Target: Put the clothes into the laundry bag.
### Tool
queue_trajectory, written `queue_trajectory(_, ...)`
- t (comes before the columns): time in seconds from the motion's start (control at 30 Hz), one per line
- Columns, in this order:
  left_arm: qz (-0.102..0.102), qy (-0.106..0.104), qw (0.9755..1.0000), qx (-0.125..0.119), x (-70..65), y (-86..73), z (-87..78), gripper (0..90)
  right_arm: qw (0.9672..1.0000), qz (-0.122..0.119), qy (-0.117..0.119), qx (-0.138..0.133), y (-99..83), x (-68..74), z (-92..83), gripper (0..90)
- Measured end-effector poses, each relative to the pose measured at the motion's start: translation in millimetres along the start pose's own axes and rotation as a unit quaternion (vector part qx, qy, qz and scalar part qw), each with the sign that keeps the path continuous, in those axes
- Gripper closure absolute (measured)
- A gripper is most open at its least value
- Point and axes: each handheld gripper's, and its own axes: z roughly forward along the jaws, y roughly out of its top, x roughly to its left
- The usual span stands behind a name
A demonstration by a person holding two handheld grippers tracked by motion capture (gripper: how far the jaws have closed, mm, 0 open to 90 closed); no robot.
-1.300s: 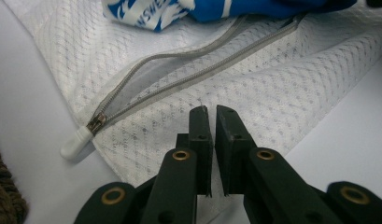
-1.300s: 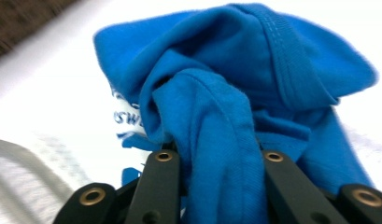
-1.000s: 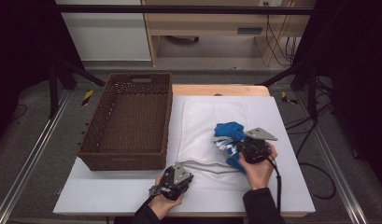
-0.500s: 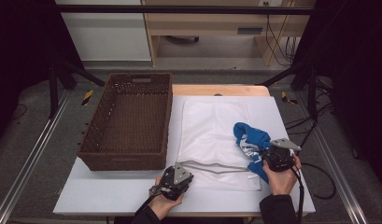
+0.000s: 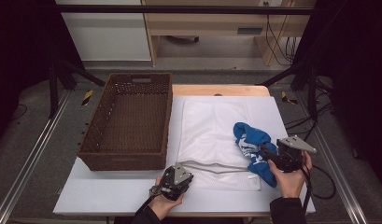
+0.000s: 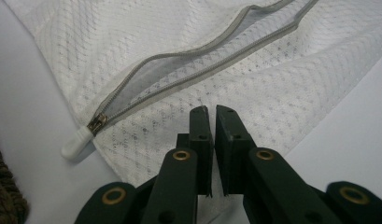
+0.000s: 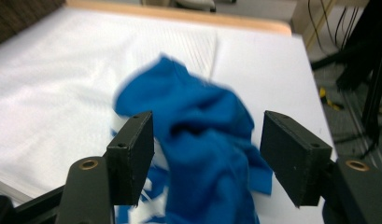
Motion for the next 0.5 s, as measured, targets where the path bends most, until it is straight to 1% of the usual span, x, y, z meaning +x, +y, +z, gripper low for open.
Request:
queue_trajectory(0.07, 0.0, 0.0, 1.0, 0.0, 0.1, 0.0, 0.0, 84.8, 0.9999, -0.005, 0.009, -0.007, 7.7, 6.4, -4.1, 34.7)
queue_trajectory(0.13, 0.0, 0.0, 1.0, 0.0, 0.1, 0.0, 0.0, 84.8, 0.9996, -0.012, 0.026, -0.004, 11.1, 17.4, -2.1, 34.3)
queue_trajectory(0.2, -0.001, -0.001, 1.0, -0.001, 0.2, -0.1, 0.1, 84.8, 0.9991, -0.018, 0.035, 0.018, 9.1, 28.7, 7.7, 33.5)
queue_trajectory(0.23, -0.001, -0.001, 1.0, -0.001, 0.2, -0.1, 0.1, 84.8, 0.9985, -0.021, 0.038, 0.033, 4.9, 34.2, 17.1, 33.4)
queue_trajectory(0.3, 0.0, 0.0, 1.0, 0.0, 0.1, 0.0, -0.1, 84.8, 0.9975, -0.025, 0.03, 0.059, -3.7, 38.7, 32.1, 33.8)
queue_trajectory(0.37, -0.001, -0.001, 1.0, -0.001, 0.3, -0.1, 0.1, 84.8, 0.996, -0.028, 0.021, 0.082, -14.3, 39.7, 46.4, 36.5)
queue_trajectory(0.4, -0.001, -0.002, 1.0, -0.001, 0.4, -0.1, 0.1, 84.8, 0.9955, -0.032, 0.01, 0.088, -18.7, 40.5, 51.2, 39.7)
queue_trajectory(0.43, -0.001, -0.002, 1.0, -0.001, 0.5, -0.1, 0.1, 84.8, 0.9945, -0.045, -0.003, 0.094, -21.8, 41.1, 55.0, 42.0)
queue_trajectory(0.47, -0.001, -0.002, 1.0, -0.001, 0.6, -0.1, 0.1, 84.8, 0.9937, -0.054, -0.007, 0.098, -24.0, 41.3, 57.6, 44.6)
queue_trajectory(0.5, -0.002, -0.002, 1.0, -0.001, 0.5, -0.1, 0.2, 84.8, 0.9933, -0.056, -0.01, 0.1, -25.4, 41.4, 59.6, 48.6)
